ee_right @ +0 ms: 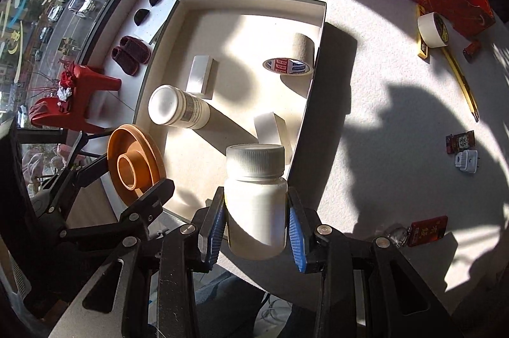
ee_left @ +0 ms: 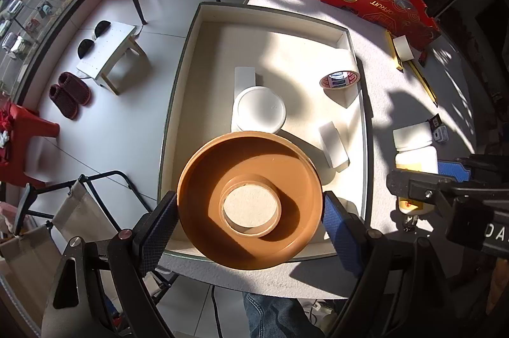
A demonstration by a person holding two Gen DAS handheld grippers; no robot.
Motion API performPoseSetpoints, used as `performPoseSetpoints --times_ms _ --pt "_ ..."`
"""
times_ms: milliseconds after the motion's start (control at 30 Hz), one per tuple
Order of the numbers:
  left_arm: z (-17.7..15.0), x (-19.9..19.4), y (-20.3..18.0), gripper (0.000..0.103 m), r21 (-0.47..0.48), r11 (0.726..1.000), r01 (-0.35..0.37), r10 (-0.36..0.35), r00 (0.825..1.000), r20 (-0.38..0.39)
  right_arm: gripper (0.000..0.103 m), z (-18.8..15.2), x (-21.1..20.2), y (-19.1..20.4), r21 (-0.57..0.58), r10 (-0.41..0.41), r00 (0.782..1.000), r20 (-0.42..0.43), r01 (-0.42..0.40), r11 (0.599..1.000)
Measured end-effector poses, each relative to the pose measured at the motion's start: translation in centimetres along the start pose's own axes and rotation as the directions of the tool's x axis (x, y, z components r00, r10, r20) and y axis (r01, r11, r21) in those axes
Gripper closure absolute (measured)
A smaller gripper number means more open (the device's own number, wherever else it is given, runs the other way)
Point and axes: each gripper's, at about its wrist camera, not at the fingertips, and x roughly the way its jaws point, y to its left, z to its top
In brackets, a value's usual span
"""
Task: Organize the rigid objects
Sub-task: 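Lift and carry the brown ring and small pill bottle over the tray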
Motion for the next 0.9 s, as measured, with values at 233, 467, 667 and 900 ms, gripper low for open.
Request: performPoseSetpoints --times_ms 233,467,667,900 --pt "0.7 0.5 -0.1 0.014 0.004 1.0 -0.001 0.001 1.0 -0.006 0.066 0.4 0.3 -0.2 0.013 0.0 1.0 -0.004 0.0 1.0" --pt "1.3 0.9 -0.3 0.014 0.014 1.0 -0.009 0.009 1.0 -0.011 0.066 0.8 0.5 -0.4 0.019 0.002 1.0 -0.005 -0.002 1.0" --pt "2.4 1.8 0.0 0.014 0.009 1.0 -0.028 0.028 1.0 -0.008 0.066 2.0 0.9 -0.2 0.021 0.002 1.0 -0.003 -0.002 1.0" --pt "4.7 2.4 0.4 0.014 0.011 0.999 -0.05 0.05 0.999 0.017 0.066 3.9 1.6 -0.3 0.028 0.005 1.0 0.01 -0.006 1.0"
